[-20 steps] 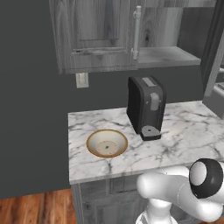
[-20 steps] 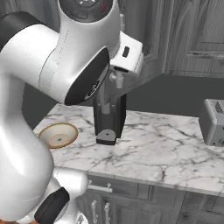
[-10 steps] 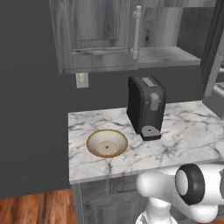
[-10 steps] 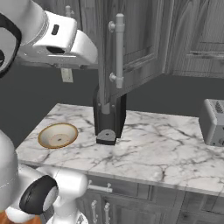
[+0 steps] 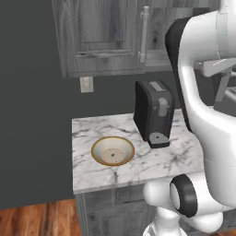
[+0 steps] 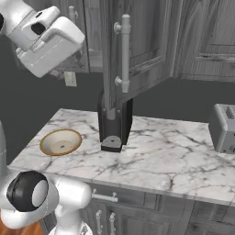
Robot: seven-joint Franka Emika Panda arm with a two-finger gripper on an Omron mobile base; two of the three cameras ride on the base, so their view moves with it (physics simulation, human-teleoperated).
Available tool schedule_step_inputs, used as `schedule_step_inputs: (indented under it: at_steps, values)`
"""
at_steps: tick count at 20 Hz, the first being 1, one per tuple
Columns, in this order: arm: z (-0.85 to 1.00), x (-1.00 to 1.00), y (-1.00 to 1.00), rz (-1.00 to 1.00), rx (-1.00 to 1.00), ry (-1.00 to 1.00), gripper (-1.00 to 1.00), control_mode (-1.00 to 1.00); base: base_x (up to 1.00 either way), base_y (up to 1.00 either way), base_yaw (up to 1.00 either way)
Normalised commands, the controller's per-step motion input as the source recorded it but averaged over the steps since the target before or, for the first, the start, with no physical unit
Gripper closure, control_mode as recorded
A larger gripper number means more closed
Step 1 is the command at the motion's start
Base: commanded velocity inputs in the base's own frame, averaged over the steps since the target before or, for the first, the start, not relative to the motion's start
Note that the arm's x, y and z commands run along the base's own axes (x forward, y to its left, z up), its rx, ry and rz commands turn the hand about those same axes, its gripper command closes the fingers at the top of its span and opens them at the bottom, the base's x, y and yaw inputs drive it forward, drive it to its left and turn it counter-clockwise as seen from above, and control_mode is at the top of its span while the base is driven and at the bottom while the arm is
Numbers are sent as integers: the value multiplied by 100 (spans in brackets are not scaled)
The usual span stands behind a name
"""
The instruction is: Open the cabinet and setup a tea strainer by placing it in the bowl upright.
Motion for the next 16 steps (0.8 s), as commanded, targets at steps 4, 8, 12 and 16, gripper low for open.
schedule_step_inputs:
  at_steps: [4, 8, 12, 16]
  values:
    - [-28, 48, 0, -3, -38, 24, -100, -100, 0, 0, 0]
    - [0, 27, 10, 0, -22, 13, -100, -100, 0, 0, 0]
    - [2, 16, 24, 4, -3, 4, -100, -100, 0, 0, 0]
    - [0, 27, 12, 13, 0, 4, -100, -100, 0, 0, 0]
